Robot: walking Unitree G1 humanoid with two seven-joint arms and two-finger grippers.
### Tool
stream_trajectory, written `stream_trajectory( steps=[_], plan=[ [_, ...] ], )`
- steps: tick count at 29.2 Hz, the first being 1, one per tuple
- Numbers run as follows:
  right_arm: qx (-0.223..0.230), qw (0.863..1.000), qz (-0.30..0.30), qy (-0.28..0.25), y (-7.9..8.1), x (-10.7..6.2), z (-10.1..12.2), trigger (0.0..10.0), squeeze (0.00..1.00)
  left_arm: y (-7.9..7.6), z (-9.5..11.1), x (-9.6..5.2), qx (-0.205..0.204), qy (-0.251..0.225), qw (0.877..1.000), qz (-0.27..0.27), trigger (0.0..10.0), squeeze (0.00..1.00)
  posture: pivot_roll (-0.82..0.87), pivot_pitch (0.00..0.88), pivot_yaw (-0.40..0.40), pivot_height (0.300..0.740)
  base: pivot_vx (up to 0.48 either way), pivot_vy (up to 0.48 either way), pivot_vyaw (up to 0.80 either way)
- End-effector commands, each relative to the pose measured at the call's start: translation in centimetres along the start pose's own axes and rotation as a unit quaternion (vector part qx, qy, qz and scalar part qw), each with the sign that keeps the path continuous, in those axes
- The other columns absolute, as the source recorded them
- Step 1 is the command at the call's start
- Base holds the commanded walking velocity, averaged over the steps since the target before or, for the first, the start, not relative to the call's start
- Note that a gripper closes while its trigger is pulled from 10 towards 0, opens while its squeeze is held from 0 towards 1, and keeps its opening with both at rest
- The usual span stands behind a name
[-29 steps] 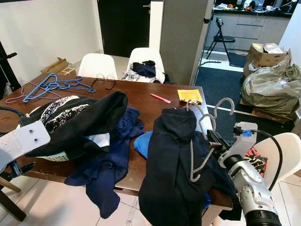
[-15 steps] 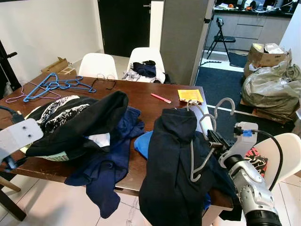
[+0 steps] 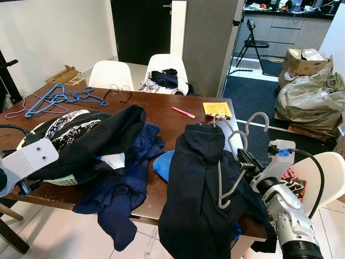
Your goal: Hang hanger
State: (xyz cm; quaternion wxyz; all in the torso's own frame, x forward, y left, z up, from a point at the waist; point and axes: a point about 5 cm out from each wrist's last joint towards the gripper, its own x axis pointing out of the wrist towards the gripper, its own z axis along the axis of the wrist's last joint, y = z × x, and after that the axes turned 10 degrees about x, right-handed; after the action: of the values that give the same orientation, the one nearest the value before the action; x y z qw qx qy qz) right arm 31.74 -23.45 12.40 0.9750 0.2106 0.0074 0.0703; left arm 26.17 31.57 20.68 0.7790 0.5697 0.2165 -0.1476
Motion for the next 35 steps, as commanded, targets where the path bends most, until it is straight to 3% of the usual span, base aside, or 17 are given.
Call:
stream_trajectory(
  steps=[1,2,17,18,20,21,22,24,25,27,28,30,31,33,34,35],
  plan=[
    [0.004,1.0,-0.007,0.012,-0.2,-0.2,-0.4,10.0,0.0,-0.5,0.2,0.4,-0.002,-0.006,1.0,-0.009,10.0,0.0,-0.02,0.0,-0.051,0.74,0.0,0.0,0.0],
    [0.005,1.0,-0.006,0.011,-0.2,-0.2,-0.4,10.0,0.0,-0.9,0.4,0.6,-0.007,-0.016,1.0,-0.018,0.0,0.0,-0.02,0.0,-0.05,0.74,0.0,0.0,0.0],
    [0.008,1.0,-0.007,0.01,-0.2,-0.3,-0.4,10.0,0.0,-1.1,0.7,1.6,-0.005,-0.033,0.999,-0.009,0.0,0.0,-0.02,0.0,-0.047,0.74,0.0,0.0,0.0],
    [0.008,1.0,-0.007,0.01,-0.2,-0.2,-0.4,10.0,0.0,0.4,1.4,1.5,-0.021,-0.052,0.998,0.037,0.0,0.0,-0.02,0.0,-0.048,0.74,0.0,0.0,0.0],
    [0.008,1.0,-0.007,0.01,-0.2,-0.2,-0.4,10.0,0.0,0.4,1.4,1.5,-0.021,-0.052,0.998,0.037,0.0,0.0,-0.02,0.0,-0.048,0.74,0.0,0.0,0.0],
    [0.008,1.0,-0.007,0.01,-0.2,-0.2,-0.4,10.0,0.0,2.9,2.6,0.9,-0.054,-0.088,0.989,0.109,0.0,0.0,-0.01,0.0,-0.05,0.74,0.0,0.0,0.0],
    [0.009,1.0,-0.007,0.01,-0.2,-0.2,-0.5,10.0,0.0,6.0,3.9,-0.3,-0.089,-0.131,0.968,0.195,0.0,0.0,-0.01,0.0,-0.051,0.74,0.0,0.0,0.0],
    [0.009,1.0,-0.007,0.01,-0.2,-0.2,-0.5,10.0,0.0,6.0,3.9,-0.3,-0.089,-0.131,0.968,0.195,0.0,0.0,-0.01,0.0,-0.051,0.74,0.0,0.0,0.0],
    [0.009,1.0,-0.006,0.011,-0.2,-0.1,-0.5,10.0,0.0,9.4,5.4,-2.2,-0.119,-0.179,0.937,0.277,0.0,0.0,-0.01,0.0,-0.054,0.74,0.0,0.0,0.0],
    [0.009,1.0,-0.006,0.011,-0.2,-0.1,-0.5,10.0,0.0,9.4,5.4,-2.2,-0.119,-0.179,0.937,0.277,0.0,0.0,-0.01,0.0,-0.054,0.74,0.0,0.0,0.0],
    [0.01,1.0,-0.006,0.011,-0.2,0.0,-0.5,10.0,0.0,12.8,7.9,-4.6,-0.159,-0.256,0.892,0.338,0.0,0.0,0.0,0.0,-0.054,0.74,0.0,0.0,0.0],
    [0.01,1.0,-0.006,0.011,-0.2,0.0,-0.5,10.0,0.0,12.8,7.9,-4.6,-0.159,-0.256,0.892,0.338,0.0,0.0,0.0,0.0,-0.054,0.74,0.0,0.0,0.0],
    [0.012,1.0,-0.005,0.011,-0.1,0.1,-0.6,10.0,0.0,16.2,11.2,-7.7,-0.198,-0.356,0.829,0.384,0.0,0.0,0.01,0.0,-0.048,0.74,0.0,0.0,0.0],
    [0.012,1.0,-0.005,0.011,-0.1,0.1,-0.6,10.0,0.0,16.2,11.2,-7.7,-0.198,-0.356,0.829,0.384,0.0,0.0,0.01,0.0,-0.048,0.74,0.0,0.0,0.0],
    [0.014,1.0,-0.004,0.009,0.0,0.3,-0.7,10.0,0.0,18.4,13.7,-10.2,-0.216,-0.428,0.778,0.405,0.0,0.0,0.01,0.0,-0.042,0.74,0.0,0.0,0.0],
    [0.019,1.0,-0.004,0.005,0.1,0.4,-0.7,10.0,0.0,19.8,15.4,-11.8,-0.227,-0.473,0.742,0.417,0.0,0.0,0.0,0.0,-0.036,0.74,0.0,0.0,0.0]
  ],
)
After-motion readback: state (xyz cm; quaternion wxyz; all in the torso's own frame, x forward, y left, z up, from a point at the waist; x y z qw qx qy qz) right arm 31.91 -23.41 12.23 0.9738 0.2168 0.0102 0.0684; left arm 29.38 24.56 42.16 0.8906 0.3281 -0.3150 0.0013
